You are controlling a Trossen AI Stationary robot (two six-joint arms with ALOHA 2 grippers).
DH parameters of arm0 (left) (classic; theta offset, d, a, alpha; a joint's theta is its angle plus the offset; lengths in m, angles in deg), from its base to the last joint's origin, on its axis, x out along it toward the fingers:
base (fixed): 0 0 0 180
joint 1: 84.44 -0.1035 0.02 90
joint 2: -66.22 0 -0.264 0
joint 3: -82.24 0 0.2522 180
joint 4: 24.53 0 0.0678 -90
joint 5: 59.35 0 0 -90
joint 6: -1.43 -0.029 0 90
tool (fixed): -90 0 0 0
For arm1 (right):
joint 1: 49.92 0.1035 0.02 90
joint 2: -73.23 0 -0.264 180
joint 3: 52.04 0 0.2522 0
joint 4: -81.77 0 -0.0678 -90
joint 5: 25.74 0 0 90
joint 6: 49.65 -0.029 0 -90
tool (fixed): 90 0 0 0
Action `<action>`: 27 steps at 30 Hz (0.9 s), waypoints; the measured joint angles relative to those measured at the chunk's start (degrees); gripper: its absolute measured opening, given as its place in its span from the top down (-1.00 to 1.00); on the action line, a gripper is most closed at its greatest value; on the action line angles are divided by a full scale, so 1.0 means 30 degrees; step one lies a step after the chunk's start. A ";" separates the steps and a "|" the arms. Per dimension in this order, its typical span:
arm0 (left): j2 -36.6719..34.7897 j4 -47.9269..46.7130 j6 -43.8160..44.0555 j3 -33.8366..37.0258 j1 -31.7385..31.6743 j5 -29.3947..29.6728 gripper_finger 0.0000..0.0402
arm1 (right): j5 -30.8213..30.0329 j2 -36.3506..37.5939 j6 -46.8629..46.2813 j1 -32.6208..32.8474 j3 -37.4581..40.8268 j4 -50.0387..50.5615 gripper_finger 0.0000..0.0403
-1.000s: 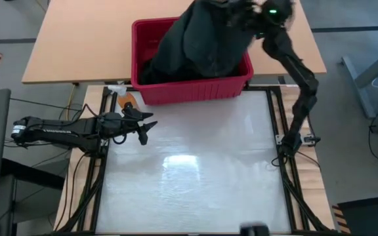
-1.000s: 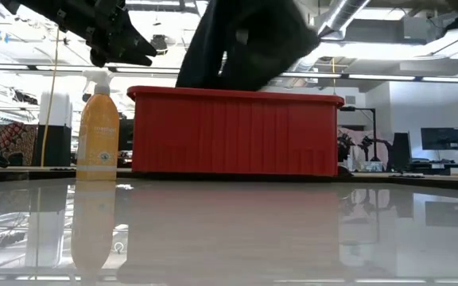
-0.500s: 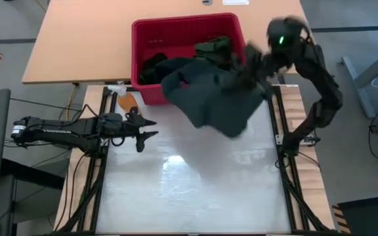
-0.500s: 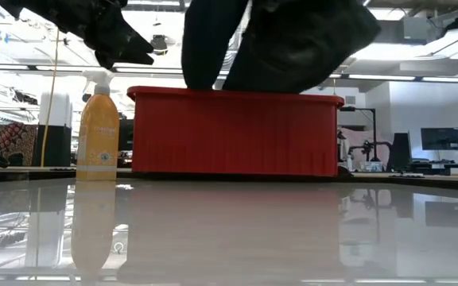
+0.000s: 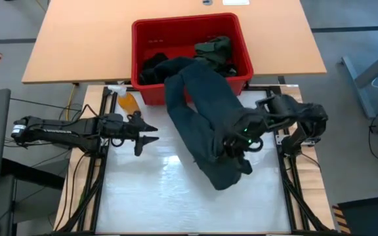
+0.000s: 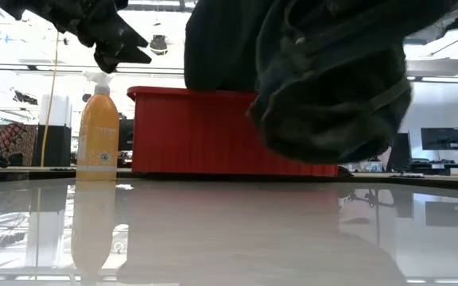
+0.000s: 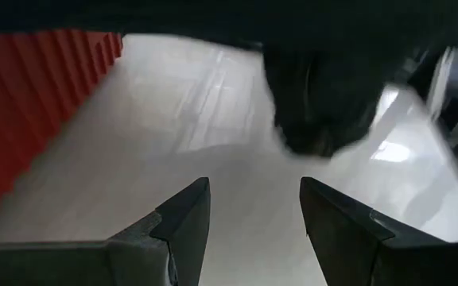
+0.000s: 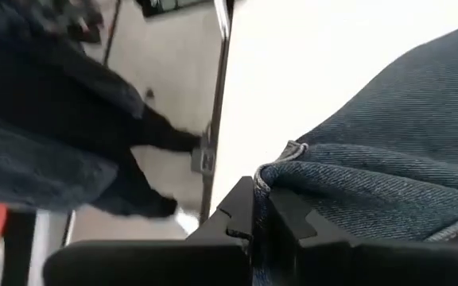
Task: Fold Laundry from Bin
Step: Remove the dark blue pants from the red bin
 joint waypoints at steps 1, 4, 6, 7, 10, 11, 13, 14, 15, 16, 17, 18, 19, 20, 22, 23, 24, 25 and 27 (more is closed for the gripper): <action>0.0178 0.0539 0.0608 0.0000 0.0252 -0.0079 0.08 | 0.0052 -0.0037 0.0615 0.0025 0.0000 0.0158 0.83; 0.1024 0.2087 0.2314 0.0000 0.1476 -0.0264 0.08 | 0.1125 0.0257 0.3094 -0.0059 0.0566 0.0098 0.83; 0.2126 0.3500 0.4049 0.0000 0.2766 0.0027 0.08 | 0.2346 0.1035 0.4576 -0.0186 0.2224 -0.0434 0.83; 0.2859 0.4297 0.5139 0.0000 0.3579 0.0446 0.08 | 0.2865 0.1577 0.5141 -0.0311 0.3454 -0.0904 0.83; 0.5654 0.7624 0.7202 0.0000 0.6402 0.2702 0.08 | 0.4364 0.3743 0.6091 -0.1040 0.8727 -0.4284 0.83; 0.6712 0.8839 0.7679 0.0000 0.7380 0.3750 0.08 | 0.5116 0.4507 0.6121 -0.1404 1.0838 -0.6322 0.83; 0.9037 1.1625 0.8827 0.0000 0.9069 0.6127 0.08 | 0.6743 0.5767 0.4830 -0.2163 1.5060 -1.2062 0.83; 1.0149 1.3023 0.9303 0.0000 0.9838 0.7308 0.08 | 0.7300 0.6199 0.3525 -0.2539 1.6943 -1.5073 0.83; 1.1273 1.4597 0.9642 0.0000 1.0501 0.8524 0.08 | 0.7454 0.6554 0.2000 -0.2857 1.8709 -1.8005 0.83; 1.2307 1.6213 0.9862 -0.0030 1.1049 0.9789 0.08 | 0.7319 0.6810 0.0276 -0.3159 2.0209 -2.0655 0.83; 1.3344 1.7419 0.9879 -0.0261 1.1548 1.0993 0.08 | 0.6771 0.7017 -0.1482 -0.3408 2.1543 -2.2987 0.83; 1.4273 1.8483 0.9647 -0.0637 1.1963 1.2140 0.08 | 0.6049 0.7180 -0.3063 -0.3614 2.2677 -2.4986 0.83; 1.5185 1.8963 0.9156 -0.1079 1.2265 1.3010 0.08 | 0.5154 0.7273 -0.4312 -0.3762 2.3674 -2.6725 0.83; 1.5958 1.9063 0.8607 -0.1624 1.2440 1.3826 0.08 | 0.4091 0.7284 -0.5414 -0.3870 2.4513 -2.8195 0.83; 1.7561 1.8557 0.7390 -0.2904 1.2554 1.4642 0.08 | 0.1909 0.7215 -0.7257 -0.3959 2.5786 -3.0392 0.83; 1.8255 1.8047 0.6998 -0.3491 1.2547 1.4820 0.08 | 0.1063 0.7036 -0.7840 -0.3997 2.6190 -3.1149 0.83; 1.8888 1.7563 0.6881 -0.4051 1.2520 1.4945 0.08 | 0.0408 0.6880 -0.8236 -0.4069 2.6426 -3.1822 0.83; 1.9456 1.7224 0.6979 -0.4584 1.2429 1.5001 0.08 | -0.0040 0.6834 -0.8560 -0.4096 2.6572 -3.2234 0.83; 2.0182 1.6894 0.7750 -0.5272 1.2232 1.5140 0.08 | -0.0615 0.6756 -0.8788 -0.4164 2.6606 -3.2256 0.83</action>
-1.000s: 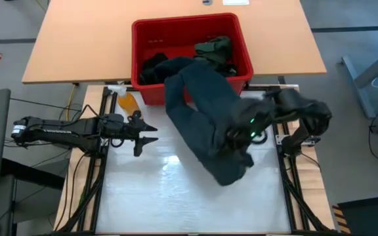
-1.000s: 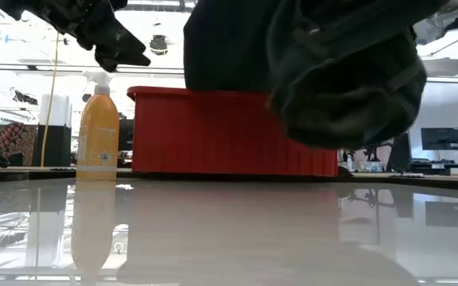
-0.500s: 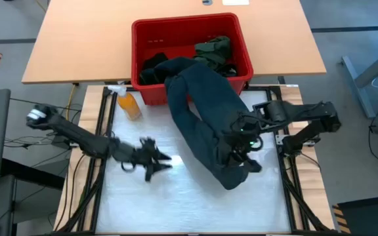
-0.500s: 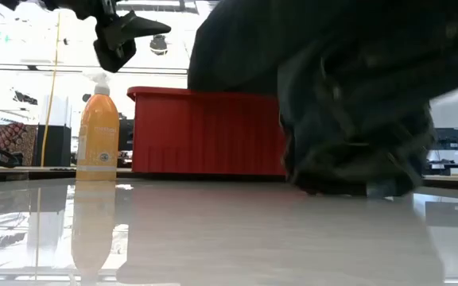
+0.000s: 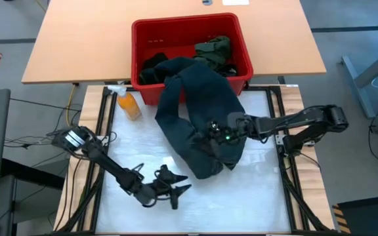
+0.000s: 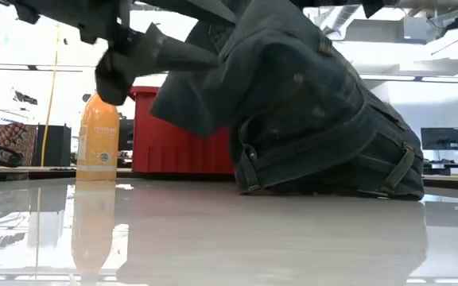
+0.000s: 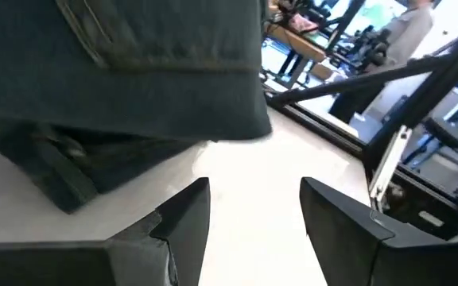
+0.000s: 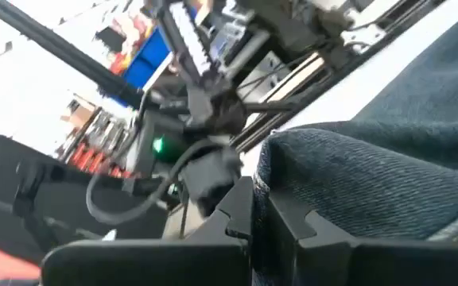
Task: Fold Laundry from Bin
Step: Remove the dark blue pants from the red bin
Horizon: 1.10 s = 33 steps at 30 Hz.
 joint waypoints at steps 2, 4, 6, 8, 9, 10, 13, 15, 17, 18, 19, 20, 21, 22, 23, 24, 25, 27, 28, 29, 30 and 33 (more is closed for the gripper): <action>0.0186 -0.0019 0.0862 -0.0126 -0.0216 0.0189 0.08 | -0.0696 0.0009 -0.0079 0.0000 -0.0057 -0.0166 0.83; 0.0188 -0.0019 0.1571 0.0017 -0.0362 0.0397 0.08 | -0.1721 -0.0054 -0.0527 0.0048 -0.0028 -0.0086 0.83; 0.0002 -0.0077 0.1992 0.0403 -0.0403 0.0752 0.08 | -0.3201 -0.0134 -0.1235 0.0051 -0.0035 -0.0475 0.83; -0.0130 0.0608 0.1983 0.0763 -0.0484 0.0595 0.08 | -0.4782 -0.0257 -0.1695 0.0028 -0.0035 -0.0716 0.83; -0.0220 0.1052 0.1843 0.1030 -0.0484 0.0509 0.08 | -0.5457 -0.0466 -0.1859 0.0021 -0.0035 -0.1178 0.83; -0.0239 0.1620 0.1730 0.1259 -0.0484 0.0476 0.08 | -0.5991 -0.0541 -0.1973 0.0015 -0.0042 -0.1407 0.83; -0.0247 0.3761 0.1324 0.2292 -0.0484 0.0313 0.08 | -0.6812 -0.1026 -0.2317 -0.0168 -0.0033 -0.2089 0.83; -0.0239 0.5241 0.0924 0.2976 -0.0484 0.0290 0.08 | -0.7154 -0.1220 -0.2729 -0.0276 -0.0036 -0.2223 0.83; -0.0247 0.6316 0.0744 0.3498 -0.0561 0.0363 0.06 | -0.7827 -0.1707 -0.3348 -0.0305 -0.0044 -0.2892 0.83; -0.0247 0.6627 0.0621 0.3653 -0.0643 0.0404 0.05 | -0.8039 -0.1799 -0.3576 -0.0306 -0.0048 -0.3029 0.83; -0.0247 0.6683 0.0503 0.3682 -0.0772 0.0434 0.03 | -0.8309 -0.1889 -0.3801 -0.0306 -0.0021 -0.3018 0.83; -0.0247 0.6765 0.0314 0.3676 -0.0934 0.0441 0.00 | -0.8602 -0.2258 -0.3885 -0.0293 -0.0051 -0.3422 0.83; -0.0247 0.6786 0.0154 0.3655 -0.1108 0.0385 -0.03 | -0.8882 -0.2451 -0.3929 -0.0259 -0.0206 -0.3678 0.83; -0.0247 0.6784 0.0073 0.3611 -0.1273 0.0317 -0.07 | -0.9101 -0.2506 -0.3932 -0.0205 -0.0275 -0.3690 0.83; -0.0247 0.6735 0.0076 0.3549 -0.1463 0.0239 -0.11 | -0.9214 -0.2640 -0.3934 -0.0159 -0.0354 -0.3517 0.83; -0.0247 0.6750 0.0087 0.3526 -0.1658 -0.0036 -0.15 | -0.9369 -0.2939 -0.3929 -0.0099 -0.0629 -0.3594 0.83; -0.0247 0.6777 0.0087 0.3509 -0.1829 -0.0325 -0.20 | -0.9455 -0.3081 -0.3919 -0.0071 -0.0888 -0.3852 0.83; -0.0247 0.6721 0.0370 0.3516 -0.2166 -0.0839 -0.29 | -0.9310 -0.3418 -0.3926 -0.0102 -0.1206 -0.3565 0.83; -0.0247 0.6679 0.0561 0.3530 -0.2307 -0.1201 -0.32 | -0.9292 -0.3635 -0.3912 -0.0109 -0.1488 -0.3627 0.83; -0.0247 0.6619 0.0639 0.3531 -0.2422 -0.1341 -0.36 | -0.9174 -0.3736 -0.3912 -0.0109 -0.1652 -0.3654 0.83; -0.0247 0.6560 0.0801 0.3531 -0.2553 -0.1461 -0.38 | -0.9178 -0.3869 -0.3910 -0.0121 -0.1718 -0.3576 0.83; -0.0247 0.6003 0.1187 0.3516 -0.2929 -0.1501 -0.41 | -0.9175 -0.4140 -0.3912 -0.0124 -0.1998 -0.3640 0.83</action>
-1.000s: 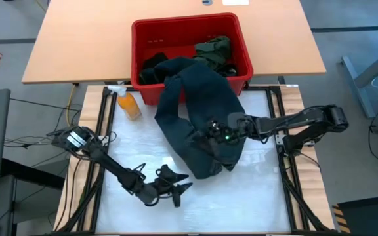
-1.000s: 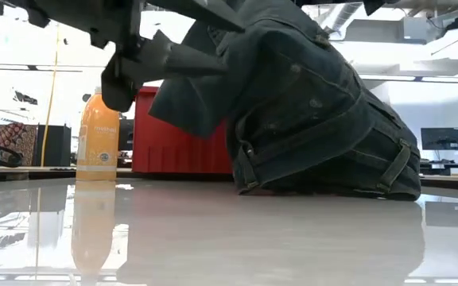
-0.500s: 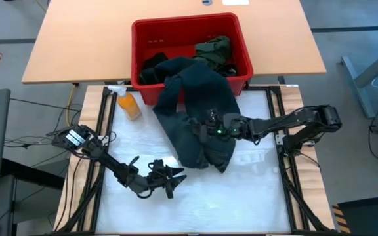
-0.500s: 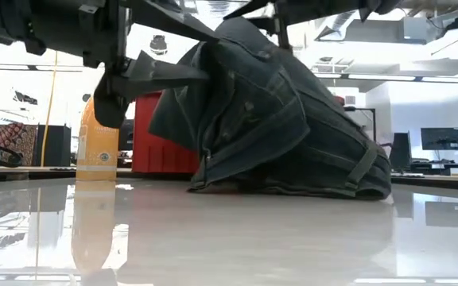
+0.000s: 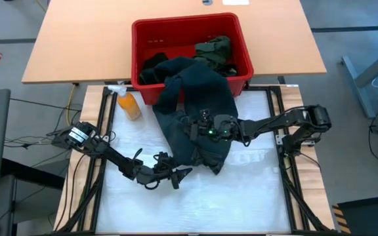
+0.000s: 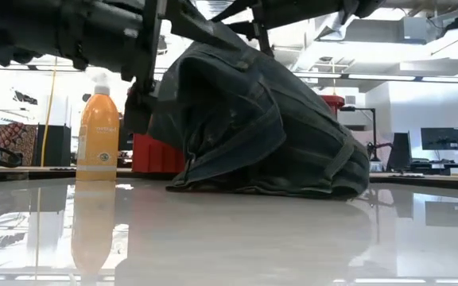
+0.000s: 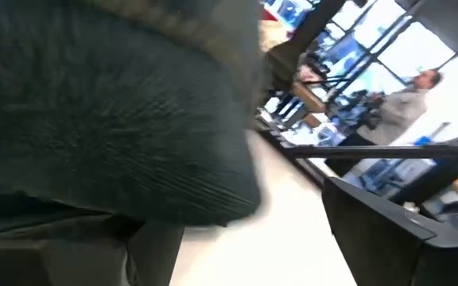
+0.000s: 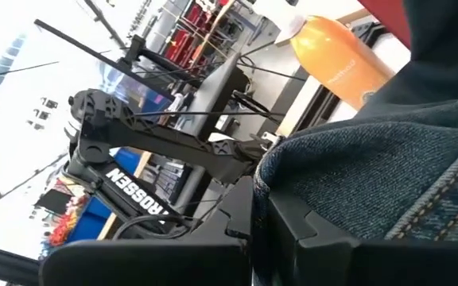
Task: Fold Laundry from Bin
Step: Remove the dark blue pants from the red bin
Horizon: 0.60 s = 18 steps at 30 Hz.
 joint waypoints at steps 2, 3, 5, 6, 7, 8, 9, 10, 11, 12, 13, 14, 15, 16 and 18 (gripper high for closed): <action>0.0000 -0.0629 0.0943 0.0000 -0.0275 0.0250 -0.41 | 0.0057 -0.0031 0.0007 0.0010 -0.0058 0.0099 0.83; 0.0000 -0.1014 0.1648 0.0007 -0.0373 0.0470 -0.41 | 0.0158 -0.0031 0.0007 0.0023 -0.0085 0.0095 0.83; 0.0000 -0.1742 0.2536 0.0015 -0.0547 0.0607 -0.40 | 0.0445 0.0019 0.0007 0.0029 -0.0085 0.0087 0.83; 0.0000 -0.1848 0.2804 0.0015 -0.0599 0.0654 -0.39 | 0.0562 0.0048 0.0030 0.0060 -0.0085 0.0094 0.83; 0.0000 -0.1850 0.2866 0.0015 -0.0607 0.0789 -0.37 | 0.0722 0.0063 0.0080 0.0090 -0.0088 0.0051 0.83; 0.0000 -0.1833 0.2825 0.0015 -0.0596 0.0978 -0.33 | 0.0842 0.0127 0.0085 0.0125 -0.0092 0.0067 0.83; -0.0060 -0.1838 0.2666 0.0015 -0.0586 0.1252 -0.28 | 0.0893 0.0205 0.0080 0.0183 -0.0092 0.0173 0.83; -0.0198 -0.1922 0.2399 0.0022 -0.0545 0.1521 -0.21 | 0.0892 0.0236 0.0082 0.0254 -0.0092 0.0226 0.83; -0.0390 -0.1942 0.2053 0.0022 -0.0527 0.1636 -0.13 | 0.0887 0.0265 0.0120 0.0302 -0.0100 0.0246 0.83; -0.0726 -0.2004 0.1602 0.0022 -0.0533 0.1648 -0.03 | 0.0893 0.0355 0.0182 0.0364 -0.0106 0.0323 0.83; -0.1101 -0.2197 0.1031 0.0022 -0.0534 0.1608 0.08 | 0.0900 0.0429 0.0282 0.0412 -0.0114 0.0448 0.83; -0.1529 -0.2363 0.0427 0.0022 -0.0534 0.1463 0.21 | 0.0900 0.0470 0.0448 0.0448 -0.0114 0.0438 0.83; -0.2032 -0.2534 -0.0299 0.0022 -0.0529 0.1313 0.35 | 0.0923 0.0557 0.0637 0.0489 -0.0119 0.0366 0.83; -0.2654 -0.2827 -0.1169 0.0024 -0.0486 0.1187 0.51 | 0.0981 0.0733 0.0888 0.0503 -0.0121 0.0437 0.83; -0.4118 -0.3106 -0.3168 0.0036 -0.0410 0.0650 0.82 | 0.1318 0.1073 0.1738 0.0500 -0.0121 0.0493 0.83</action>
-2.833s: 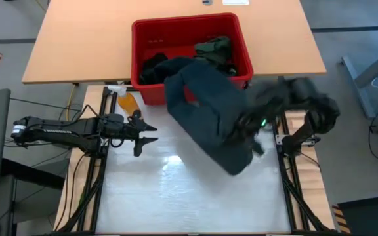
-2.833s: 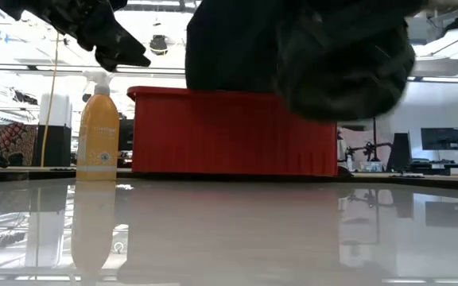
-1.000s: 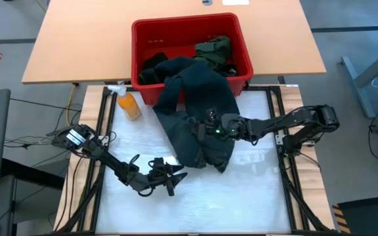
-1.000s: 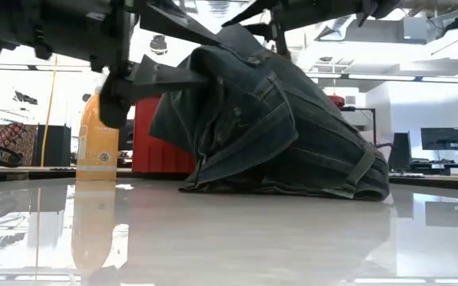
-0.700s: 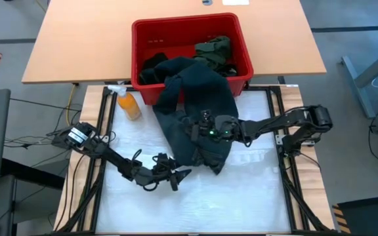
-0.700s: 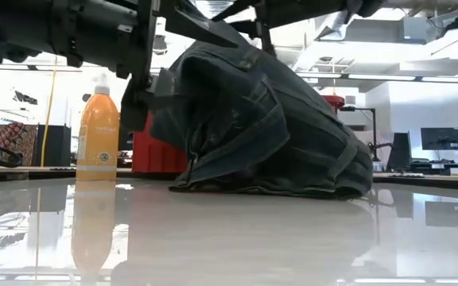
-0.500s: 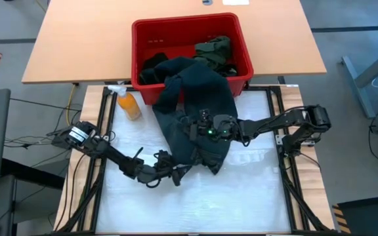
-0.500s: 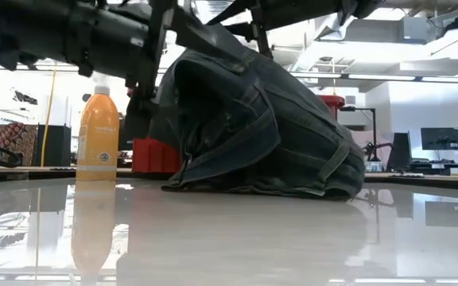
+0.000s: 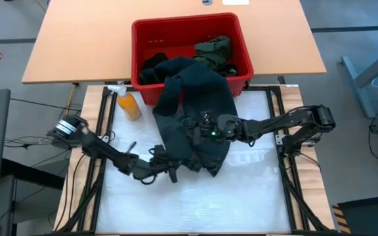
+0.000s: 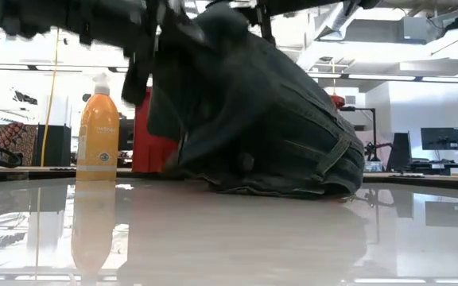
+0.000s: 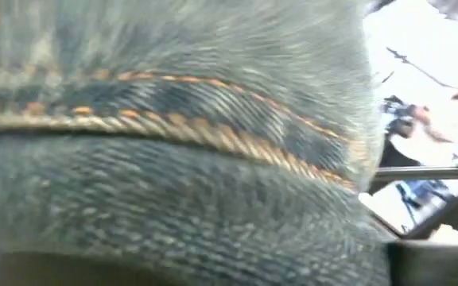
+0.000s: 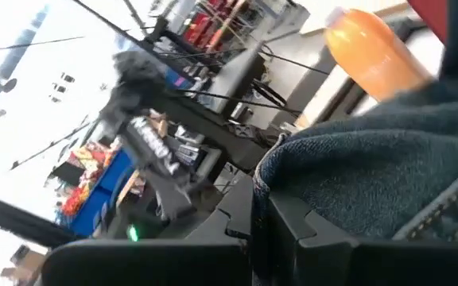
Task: Fold Laundry from Bin
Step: Remove the dark blue pants from the red bin
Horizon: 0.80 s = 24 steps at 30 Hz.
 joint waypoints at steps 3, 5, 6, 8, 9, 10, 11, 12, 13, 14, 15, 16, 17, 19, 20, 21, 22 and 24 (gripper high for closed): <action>-0.2569 -0.0207 -0.2943 0.0000 0.0128 -0.1134 0.93 | 0.1212 0.0847 0.1756 -0.0012 0.0000 0.0056 0.83; -0.4441 -0.0172 -0.4569 0.0000 0.0139 -0.2766 0.95 | 0.2377 0.1529 0.2987 -0.0013 0.0000 0.0112 0.83; -0.5427 -0.0110 -0.5095 0.0000 0.0122 -0.4031 0.96 | 0.3099 0.1911 0.3510 -0.0012 0.0000 0.0114 0.83; -0.7325 -0.0204 -0.5739 -0.0015 0.0059 -0.6820 0.98 | 0.4819 0.2747 0.4242 -0.0001 -0.0003 0.0442 0.83; -0.8208 -0.0284 -0.5838 -0.0020 0.0037 -0.8125 0.98 | 0.5616 0.3207 0.4373 0.0010 -0.0020 0.0863 0.83; -0.8972 -0.0615 -0.5846 -0.0022 0.0024 -0.9359 0.98 | 0.6249 0.3616 0.4385 0.0023 -0.0038 0.1418 0.83; -0.9637 -0.1158 -0.5816 -0.0022 0.0026 -1.0336 0.97 | 0.6788 0.3962 0.4242 0.0039 -0.0044 0.2036 0.83; -1.0209 -0.1835 -0.5664 -0.0022 0.0060 -1.1121 0.97 | 0.7144 0.4300 0.3990 0.0053 -0.0051 0.2755 0.83; -1.0685 -0.2611 -0.5408 -0.0022 0.0134 -1.1667 0.97 | 0.7483 0.4551 0.3568 0.0116 -0.0051 0.3451 0.82; -1.1131 -0.3457 -0.5052 -0.0022 0.0215 -1.1912 0.97 | 0.7887 0.4716 0.3049 0.0225 -0.0051 0.4052 0.82; -1.1491 -0.4401 -0.4610 -0.0022 0.0314 -1.2041 0.97 | 0.8304 0.4829 0.2739 0.0350 -0.0051 0.4555 0.81; -1.1727 -0.5361 -0.3992 -0.0022 0.0415 -1.2198 0.97 | 0.8739 0.4860 0.2679 0.0511 -0.0051 0.4912 0.80; -1.1826 -0.6304 -0.3139 -0.0022 0.0513 -1.2400 0.97 | 0.9125 0.4845 0.2668 0.0712 -0.0048 0.5260 0.78; -1.1807 -0.8271 -0.1041 -0.0022 0.0676 -1.3250 0.97 | 0.9529 0.4687 0.2583 0.1193 -0.0014 0.6067 0.73; -1.1643 -0.9128 0.0036 -0.0025 0.0814 -1.3792 0.97 | 0.9607 0.4536 0.2445 0.1400 0.0000 0.6574 0.71; -1.1389 -0.9814 0.0963 -0.0044 0.0953 -1.4373 0.97 | 0.9732 0.4389 0.2318 0.1577 0.0000 0.7108 0.68; -1.1025 -1.0387 0.1792 -0.0066 0.1153 -1.4906 0.98 | 0.9848 0.4236 0.2195 0.1678 0.0000 0.7827 0.66; -1.0178 -1.1050 0.2962 -0.0059 0.1605 -1.5956 0.98 | 1.0063 0.3985 0.2281 0.1695 0.0036 0.9830 0.60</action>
